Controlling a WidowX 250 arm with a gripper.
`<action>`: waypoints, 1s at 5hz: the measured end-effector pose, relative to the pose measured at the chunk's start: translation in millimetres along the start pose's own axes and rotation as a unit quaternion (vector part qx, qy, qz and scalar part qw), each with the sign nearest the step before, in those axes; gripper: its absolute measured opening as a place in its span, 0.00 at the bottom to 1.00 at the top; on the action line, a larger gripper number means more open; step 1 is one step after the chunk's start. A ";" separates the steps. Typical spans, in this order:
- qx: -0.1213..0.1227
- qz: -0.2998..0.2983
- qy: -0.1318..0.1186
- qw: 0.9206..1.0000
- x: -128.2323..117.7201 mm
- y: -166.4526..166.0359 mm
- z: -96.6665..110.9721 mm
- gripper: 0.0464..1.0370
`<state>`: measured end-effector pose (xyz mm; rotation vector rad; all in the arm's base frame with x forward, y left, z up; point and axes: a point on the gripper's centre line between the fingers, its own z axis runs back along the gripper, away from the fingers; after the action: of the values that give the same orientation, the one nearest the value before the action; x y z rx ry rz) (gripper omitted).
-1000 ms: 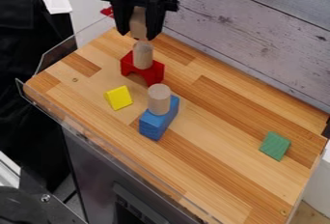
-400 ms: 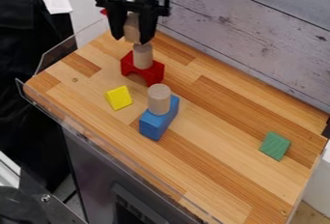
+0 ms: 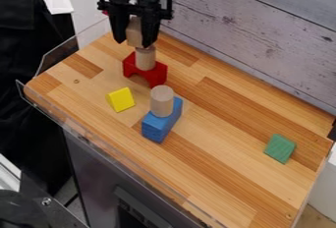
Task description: Put the cube on top of the cylinder
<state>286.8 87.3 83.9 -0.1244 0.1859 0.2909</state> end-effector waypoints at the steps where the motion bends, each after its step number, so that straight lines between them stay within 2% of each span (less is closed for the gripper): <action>1: 0.001 -0.007 0.004 1.000 0.5 -4.0 -1.6 0.54; 5: -0.013 -0.002 0.025 1.000 -0.3 -5.5 -10.8 0.54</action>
<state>286.4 80.4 74.0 -0.1588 0.2305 0.2861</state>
